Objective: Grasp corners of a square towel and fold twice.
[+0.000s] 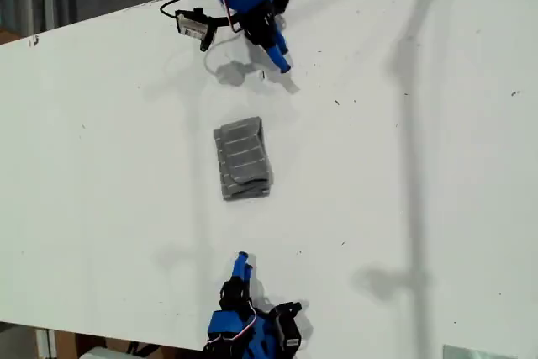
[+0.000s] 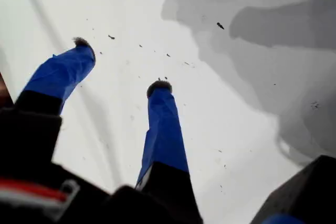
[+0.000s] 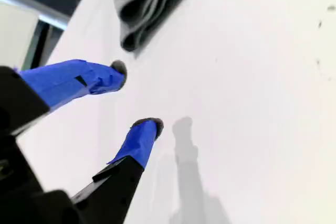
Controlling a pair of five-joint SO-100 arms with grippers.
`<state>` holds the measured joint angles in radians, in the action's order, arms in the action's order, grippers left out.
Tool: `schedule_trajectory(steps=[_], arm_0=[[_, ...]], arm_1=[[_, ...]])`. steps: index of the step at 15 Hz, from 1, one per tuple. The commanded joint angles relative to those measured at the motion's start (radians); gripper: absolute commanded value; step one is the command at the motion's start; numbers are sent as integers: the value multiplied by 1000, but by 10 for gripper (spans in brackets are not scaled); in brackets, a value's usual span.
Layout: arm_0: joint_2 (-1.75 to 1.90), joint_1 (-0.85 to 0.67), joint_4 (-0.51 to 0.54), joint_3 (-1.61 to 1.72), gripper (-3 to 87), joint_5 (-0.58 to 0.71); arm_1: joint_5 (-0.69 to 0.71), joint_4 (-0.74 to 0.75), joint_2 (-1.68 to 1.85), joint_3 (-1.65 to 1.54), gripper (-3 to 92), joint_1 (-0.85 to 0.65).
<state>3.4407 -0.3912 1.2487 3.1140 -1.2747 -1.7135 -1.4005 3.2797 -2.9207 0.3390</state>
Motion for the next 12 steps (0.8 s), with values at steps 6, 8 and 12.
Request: schedule_trajectory(steps=[6,8,12], arm_0=[[37,48,48,6,145,279],[37,49,48,6,140,278],[35,512,48,6,139,282]], arm_1=[[238,-35,3,25,229,-61],[238,-35,3,25,228,-63],[238,-35,3,25,228,-63]])
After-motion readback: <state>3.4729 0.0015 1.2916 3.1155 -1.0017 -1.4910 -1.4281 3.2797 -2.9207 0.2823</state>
